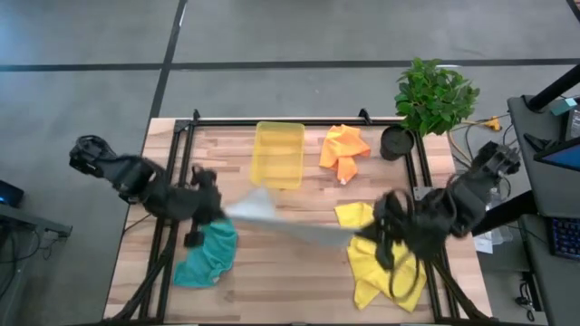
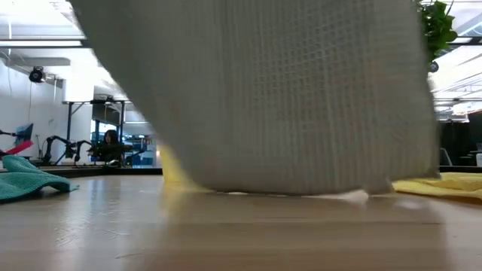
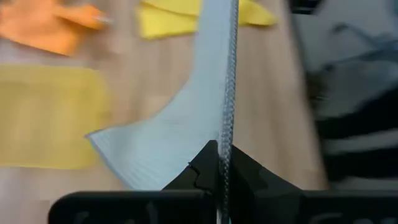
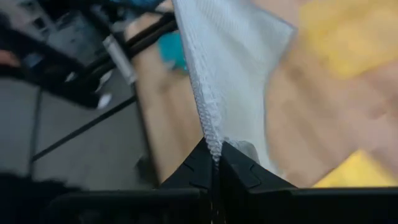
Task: Fold microfiber towels
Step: Fold the gray microfiber cloth
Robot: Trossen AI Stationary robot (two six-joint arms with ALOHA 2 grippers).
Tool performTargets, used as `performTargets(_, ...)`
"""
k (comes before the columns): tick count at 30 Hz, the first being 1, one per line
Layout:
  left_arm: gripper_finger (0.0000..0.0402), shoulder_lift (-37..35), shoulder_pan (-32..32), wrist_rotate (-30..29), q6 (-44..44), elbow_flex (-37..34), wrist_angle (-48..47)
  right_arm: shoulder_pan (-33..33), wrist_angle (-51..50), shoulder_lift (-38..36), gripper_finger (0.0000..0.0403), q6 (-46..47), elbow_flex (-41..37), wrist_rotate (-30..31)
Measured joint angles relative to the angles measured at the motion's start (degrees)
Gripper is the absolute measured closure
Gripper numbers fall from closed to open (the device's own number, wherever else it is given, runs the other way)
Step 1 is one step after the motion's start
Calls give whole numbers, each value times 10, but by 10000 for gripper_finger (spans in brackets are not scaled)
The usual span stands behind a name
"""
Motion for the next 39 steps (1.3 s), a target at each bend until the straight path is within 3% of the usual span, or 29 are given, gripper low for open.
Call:
performTargets(6, 402, 56, -86, 81, -91, 5, 90, 69, 50, 55, 394, 111, 0, -32)
performTargets(11, 402, 74, -103, 77, -103, 17, 113, 91, 97, 59, 394, 137, 5, -36)
performTargets(17, 402, 73, -89, 35, -72, -2, 103, 84, 39, 53, 394, 138, 5, -30)
performTargets(22, 401, 78, -77, -34, -67, -45, 73, 64, -43, 59, 394, 166, -17, -30)
performTargets(26, 401, 80, -62, -55, -71, -108, 76, 39, -47, 58, 394, 171, -68, -31)
performTargets(31, 401, 79, -36, -84, -71, -190, 88, -8, -13, 59, 394, 129, -143, -75)
performTargets(39, 401, 78, 33, -85, -11, -308, 236, -102, 60, 58, 394, 23, -247, -98)
